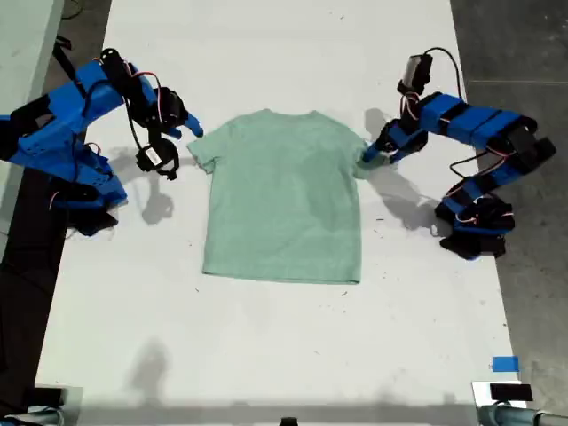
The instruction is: Fold t-shirt
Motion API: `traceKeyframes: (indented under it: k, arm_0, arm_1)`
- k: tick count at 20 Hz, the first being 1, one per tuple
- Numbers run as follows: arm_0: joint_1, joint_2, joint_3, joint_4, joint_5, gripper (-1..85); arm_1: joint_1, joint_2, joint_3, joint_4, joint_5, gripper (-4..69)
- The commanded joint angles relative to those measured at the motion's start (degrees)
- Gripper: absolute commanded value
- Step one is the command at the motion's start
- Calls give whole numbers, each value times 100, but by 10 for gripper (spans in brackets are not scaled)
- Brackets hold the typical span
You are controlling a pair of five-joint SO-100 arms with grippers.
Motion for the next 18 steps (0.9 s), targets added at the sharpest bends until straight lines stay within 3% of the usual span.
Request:
traceKeyframes:
  k: [1,2,6,9,13,18]
  arm_0:
    - [0,26,-176,-105,70,196]
    - [0,26,-176,-123,70,196]
    - [35,26,-158,-158,79,194]
    - [70,18,-141,-202,79,194]
    - [105,-18,-114,-255,79,194]
    - [114,9,-105,-185,123,192]
  arm_1:
    - [-158,-264,-554,70,255,41]
    - [-185,-272,-712,255,264,-9]
    - [-308,448,-2039,1846,255,-9]
    - [-475,475,-2892,2382,483,-9]
    - [-1477,-264,-4658,2285,1204,-9]
    - [-2461,-2593,-6741,1731,1767,-9]
